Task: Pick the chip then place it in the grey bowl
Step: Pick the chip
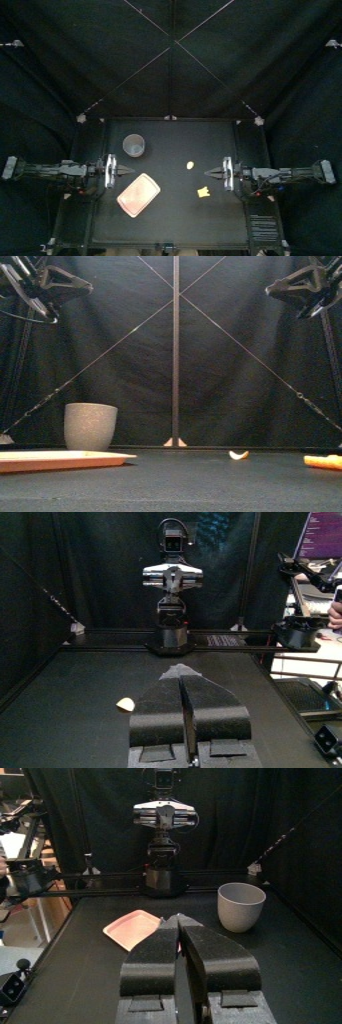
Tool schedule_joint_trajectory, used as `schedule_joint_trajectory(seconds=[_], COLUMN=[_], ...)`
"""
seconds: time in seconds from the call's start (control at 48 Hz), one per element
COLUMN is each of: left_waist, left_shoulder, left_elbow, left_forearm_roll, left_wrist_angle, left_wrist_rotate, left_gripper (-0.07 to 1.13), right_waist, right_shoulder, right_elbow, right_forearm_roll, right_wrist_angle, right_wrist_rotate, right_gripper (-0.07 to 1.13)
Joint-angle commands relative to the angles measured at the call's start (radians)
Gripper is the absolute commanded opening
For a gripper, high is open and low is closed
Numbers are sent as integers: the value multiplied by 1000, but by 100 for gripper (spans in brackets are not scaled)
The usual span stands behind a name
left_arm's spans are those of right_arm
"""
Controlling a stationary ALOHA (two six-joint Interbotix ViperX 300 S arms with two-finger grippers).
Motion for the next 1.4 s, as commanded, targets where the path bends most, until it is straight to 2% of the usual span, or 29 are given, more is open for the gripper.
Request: schedule_joint_trajectory(seconds=[0.021,0.292,0.396,0.521,0.625,0.729,0.896,1.042,1.396], left_waist=[5,9,11,9,3,2,-2,-2,3], left_shoulder=[3,3,3,3,3,3,3,3,-11], left_elbow=[11,43,44,31,34,40,40,40,35], left_forearm_roll=[-8,-35,-35,-32,-38,-41,-52,-57,-57], left_wrist_angle=[6,8,8,8,8,8,8,6,67], left_wrist_rotate=[-6,0,2,0,-5,-6,-5,-5,-2], left_gripper=[0,1,1,1,1,1,1,1,1], right_waist=[-21,-199,-242,-252,-256,-265,-282,-288,-287], right_shoulder=[35,229,311,419,512,603,732,831,916], right_elbow=[2,54,67,64,38,11,-48,-100,-172], right_forearm_roll=[52,505,578,615,615,601,604,604,632], right_wrist_angle=[-2,-2,0,15,35,35,32,32,41], right_wrist_rotate=[23,183,247,342,454,546,660,707,719], right_gripper=[5,9,19,43,74,96,97,96,96])
